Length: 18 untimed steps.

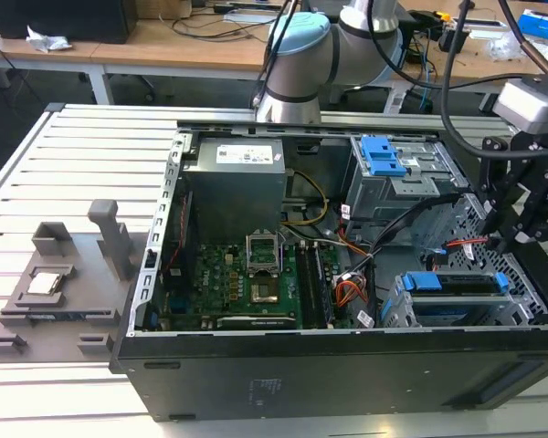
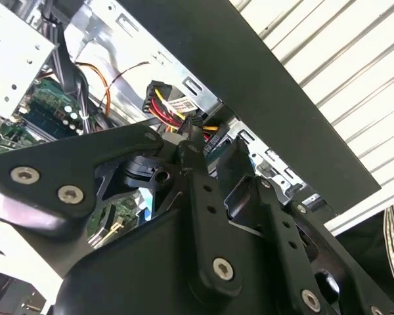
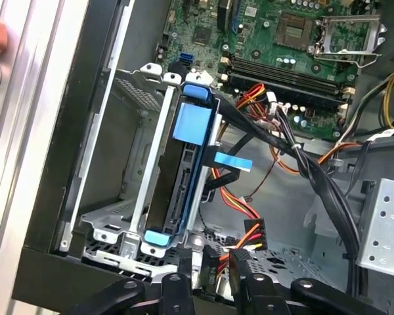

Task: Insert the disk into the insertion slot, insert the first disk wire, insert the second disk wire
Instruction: 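Insert the first disk wire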

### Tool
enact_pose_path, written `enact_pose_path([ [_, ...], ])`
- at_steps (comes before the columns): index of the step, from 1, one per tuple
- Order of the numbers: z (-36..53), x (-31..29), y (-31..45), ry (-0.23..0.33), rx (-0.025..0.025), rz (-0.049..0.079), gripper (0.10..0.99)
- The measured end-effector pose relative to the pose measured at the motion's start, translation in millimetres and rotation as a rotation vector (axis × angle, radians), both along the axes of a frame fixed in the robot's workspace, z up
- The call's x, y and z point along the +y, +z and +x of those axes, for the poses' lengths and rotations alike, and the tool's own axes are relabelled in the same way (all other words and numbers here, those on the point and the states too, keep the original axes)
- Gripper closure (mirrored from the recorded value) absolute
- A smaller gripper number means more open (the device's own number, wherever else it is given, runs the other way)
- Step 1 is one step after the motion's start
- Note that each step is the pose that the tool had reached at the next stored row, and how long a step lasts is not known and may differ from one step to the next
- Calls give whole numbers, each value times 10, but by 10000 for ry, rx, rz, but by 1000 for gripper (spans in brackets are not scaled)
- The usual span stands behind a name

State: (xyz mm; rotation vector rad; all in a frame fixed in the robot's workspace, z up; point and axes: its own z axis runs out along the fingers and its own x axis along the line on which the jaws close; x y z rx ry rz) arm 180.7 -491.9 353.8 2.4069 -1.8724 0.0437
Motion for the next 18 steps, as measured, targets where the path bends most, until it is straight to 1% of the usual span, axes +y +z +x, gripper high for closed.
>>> enact_pose_path([
  [3,0,0,0,8,0,-23,725],
  [4,0,0,0,10,0,-25,741],
  [5,0,0,2,13,0,-33,871],
  [6,0,0,2,14,0,-32,871],
  [7,0,0,1,15,0,-32,910],
  [13,0,0,3,26,0,-37,910],
  [14,0,1,22,28,-1,-29,910],
  [15,-2,1,64,31,-3,-38,910],
  [16,-18,0,68,32,-5,-31,910],
  [18,-82,-9,69,37,-17,-18,910],
])
